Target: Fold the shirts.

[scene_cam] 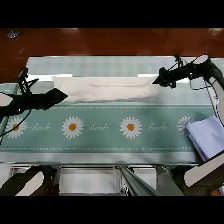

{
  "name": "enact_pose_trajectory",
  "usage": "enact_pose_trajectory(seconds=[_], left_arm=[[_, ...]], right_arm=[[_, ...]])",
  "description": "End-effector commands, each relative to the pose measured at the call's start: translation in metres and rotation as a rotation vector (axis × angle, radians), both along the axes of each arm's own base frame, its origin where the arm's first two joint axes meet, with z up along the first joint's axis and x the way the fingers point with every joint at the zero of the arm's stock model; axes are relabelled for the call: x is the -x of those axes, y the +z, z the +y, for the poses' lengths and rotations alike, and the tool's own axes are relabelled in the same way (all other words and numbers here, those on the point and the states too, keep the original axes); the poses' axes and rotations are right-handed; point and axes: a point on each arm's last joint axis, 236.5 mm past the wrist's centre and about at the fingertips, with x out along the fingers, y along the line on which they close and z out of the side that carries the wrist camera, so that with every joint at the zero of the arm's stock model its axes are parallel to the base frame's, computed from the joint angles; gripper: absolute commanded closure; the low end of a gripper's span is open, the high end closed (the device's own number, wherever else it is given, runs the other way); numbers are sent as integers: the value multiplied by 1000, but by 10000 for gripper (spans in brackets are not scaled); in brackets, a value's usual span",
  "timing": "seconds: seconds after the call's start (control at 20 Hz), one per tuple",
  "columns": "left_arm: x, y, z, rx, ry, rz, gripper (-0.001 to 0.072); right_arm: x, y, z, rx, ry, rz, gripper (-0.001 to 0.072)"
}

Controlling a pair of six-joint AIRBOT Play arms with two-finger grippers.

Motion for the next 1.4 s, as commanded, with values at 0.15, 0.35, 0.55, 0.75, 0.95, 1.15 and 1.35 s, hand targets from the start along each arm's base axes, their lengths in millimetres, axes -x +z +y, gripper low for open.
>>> enact_pose_trajectory(seconds=[0.15,0.35,0.55,0.75,0.95,1.15,1.35], left_arm=[[-16,50,-39,64,-142,-105,671],[-25,87,-120,35,-300,-269,674],[-29,51,-207,-39,-431,-165,675],[-11,7,-319,-28,-622,-78,674],[41,-40,-401,-19,-753,44,674],[104,-67,-448,33,-852,140,673],[82,-49,-434,37,-864,142,672]], right_arm=[[58,99,-39,223,69,-166,693],[128,157,-32,269,10,-322,691],[193,198,-17,266,-73,-430,691],[225,228,-5,250,-96,-512,691],[228,236,-1,231,-101,-536,691],[222,238,-1,224,-108,-550,691],[214,230,7,201,-71,-530,691]])
